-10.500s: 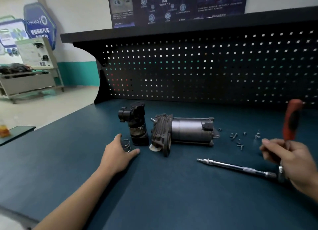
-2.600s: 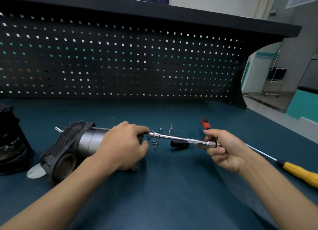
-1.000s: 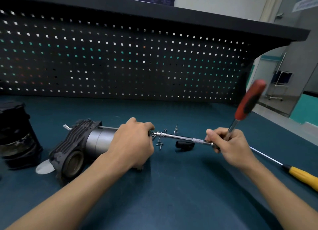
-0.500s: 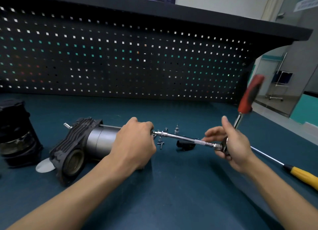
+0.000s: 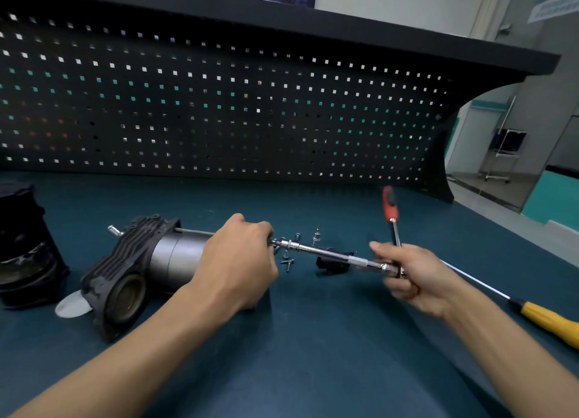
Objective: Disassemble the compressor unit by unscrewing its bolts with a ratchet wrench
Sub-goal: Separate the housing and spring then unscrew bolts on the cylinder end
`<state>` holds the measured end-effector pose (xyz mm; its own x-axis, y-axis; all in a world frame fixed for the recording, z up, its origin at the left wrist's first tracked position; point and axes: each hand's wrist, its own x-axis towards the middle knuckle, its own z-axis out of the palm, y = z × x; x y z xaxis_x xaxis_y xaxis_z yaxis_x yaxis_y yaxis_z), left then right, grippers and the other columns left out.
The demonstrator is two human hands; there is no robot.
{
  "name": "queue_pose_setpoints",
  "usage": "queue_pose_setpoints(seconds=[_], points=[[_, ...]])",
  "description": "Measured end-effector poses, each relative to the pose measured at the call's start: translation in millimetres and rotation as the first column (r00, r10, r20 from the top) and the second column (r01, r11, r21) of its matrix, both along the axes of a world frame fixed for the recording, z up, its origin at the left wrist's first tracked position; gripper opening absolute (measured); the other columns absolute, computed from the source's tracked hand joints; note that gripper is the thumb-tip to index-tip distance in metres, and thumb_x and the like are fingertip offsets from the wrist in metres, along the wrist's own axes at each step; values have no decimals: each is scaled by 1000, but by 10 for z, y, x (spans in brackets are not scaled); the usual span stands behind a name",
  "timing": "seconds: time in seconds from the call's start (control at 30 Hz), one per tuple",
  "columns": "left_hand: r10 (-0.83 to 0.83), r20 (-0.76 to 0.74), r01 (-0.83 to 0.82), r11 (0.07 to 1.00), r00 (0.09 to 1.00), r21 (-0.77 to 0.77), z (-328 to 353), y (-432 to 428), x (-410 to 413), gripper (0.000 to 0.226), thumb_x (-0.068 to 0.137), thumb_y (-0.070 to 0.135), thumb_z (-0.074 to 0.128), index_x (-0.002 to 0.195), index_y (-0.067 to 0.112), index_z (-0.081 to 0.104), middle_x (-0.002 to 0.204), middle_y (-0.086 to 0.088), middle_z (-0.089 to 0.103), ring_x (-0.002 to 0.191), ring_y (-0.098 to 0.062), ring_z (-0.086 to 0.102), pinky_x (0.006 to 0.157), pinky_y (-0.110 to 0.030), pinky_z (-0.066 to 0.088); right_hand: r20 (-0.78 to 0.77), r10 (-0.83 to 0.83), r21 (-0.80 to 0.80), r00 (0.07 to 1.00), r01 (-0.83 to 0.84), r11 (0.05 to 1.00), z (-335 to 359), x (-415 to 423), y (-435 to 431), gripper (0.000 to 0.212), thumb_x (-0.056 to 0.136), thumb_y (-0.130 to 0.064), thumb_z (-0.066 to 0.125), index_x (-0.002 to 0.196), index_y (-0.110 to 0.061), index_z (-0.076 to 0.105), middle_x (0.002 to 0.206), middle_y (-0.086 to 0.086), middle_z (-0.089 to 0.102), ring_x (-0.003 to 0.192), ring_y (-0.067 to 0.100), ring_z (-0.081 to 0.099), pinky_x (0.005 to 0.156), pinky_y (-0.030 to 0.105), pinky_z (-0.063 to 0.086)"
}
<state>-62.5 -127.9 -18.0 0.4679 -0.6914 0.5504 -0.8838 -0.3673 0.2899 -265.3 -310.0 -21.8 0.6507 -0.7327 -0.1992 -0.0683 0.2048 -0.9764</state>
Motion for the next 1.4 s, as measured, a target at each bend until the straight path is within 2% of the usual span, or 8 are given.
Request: queue_pose_setpoints(seconds=[0.2, 0.47, 0.57, 0.7, 0.9, 1.0, 1.2, 1.4], points=[[-52, 38, 45, 988, 998, 151, 61, 59, 76, 29, 90, 38, 51, 114, 24, 59, 103, 9, 64, 105, -18, 47, 89, -37, 46, 18, -90, -640, 996, 81, 764, -80, -30, -22, 41, 74, -48, 73, 63, -10, 62, 57, 17, 60, 41, 22, 52, 46, 28, 41], [61, 8, -62, 985, 998, 162, 47, 69, 44, 22, 88, 41, 44, 88, 23, 56, 91, 5, 59, 97, -20, 53, 73, -35, 45, 5, -114, -874, 994, 59, 482, -112, -42, -32, 17, 92, -28, 68, 76, -29, 74, 62, -23, 65, 60, -5, 58, 61, 8, 39], [57, 13, -58, 990, 998, 128, 37, 48, 28, 20, 88, 36, 44, 77, 21, 51, 80, 6, 54, 88, -21, 50, 64, -33, 37, 6, -133, -783, 991, 88, 616, -93, -17, 4, 43, 91, -51, 53, 71, -21, 75, 52, -3, 61, 48, 3, 53, 52, 13, 39], [53, 30, -57, 990, 998, 128, 36, 20, 34, 22, 88, 33, 45, 72, 18, 48, 75, 4, 48, 82, -22, 46, 63, -32, 34, -17, -169, -408, 986, 147, 901, 1, 21, 41, 69, 96, -63, 43, 69, -8, 75, 67, 12, 72, 34, 21, 46, 34, 18, 24], [55, 42, -60, 991, 998, 116, 33, 9, 43, 23, 89, 33, 46, 73, 17, 49, 75, 3, 47, 79, -21, 42, 63, -32, 34, -3, -96, 80, 995, 96, 992, 97, 8, 18, 42, 98, -41, 52, 80, -6, 66, 61, 5, 63, 26, 8, 28, 28, 12, 14], [61, 46, -65, 992, 997, 104, 25, 16, 50, 23, 89, 34, 47, 74, 17, 50, 75, 4, 48, 78, -21, 42, 63, -32, 34, -41, -68, 159, 997, 73, 984, 95, 7, 18, 29, 97, -32, 54, 84, -7, 60, 67, 11, 68, 26, 5, 28, 25, 12, 16], [53, 30, -55, 995, 998, 88, 7, 42, 41, 23, 90, 36, 45, 77, 19, 49, 82, 4, 52, 89, -20, 47, 65, -34, 38, -22, -152, -152, 988, 147, 977, 50, 7, 59, 39, 78, -44, 77, 85, -10, 60, 68, 6, 71, 32, 12, 38, 32, 15, 23], [59, 61, -66, 990, 996, 126, 15, 74, 35, 27, 89, 41, 46, 98, 20, 60, 99, 4, 61, 101, -21, 51, 80, -34, 42, 66, -77, -665, 995, 101, 740, 37, -40, 38, 30, 68, -43, 80, 67, -14, 72, 56, 6, 62, 47, 14, 47, 46, 22, 39]])
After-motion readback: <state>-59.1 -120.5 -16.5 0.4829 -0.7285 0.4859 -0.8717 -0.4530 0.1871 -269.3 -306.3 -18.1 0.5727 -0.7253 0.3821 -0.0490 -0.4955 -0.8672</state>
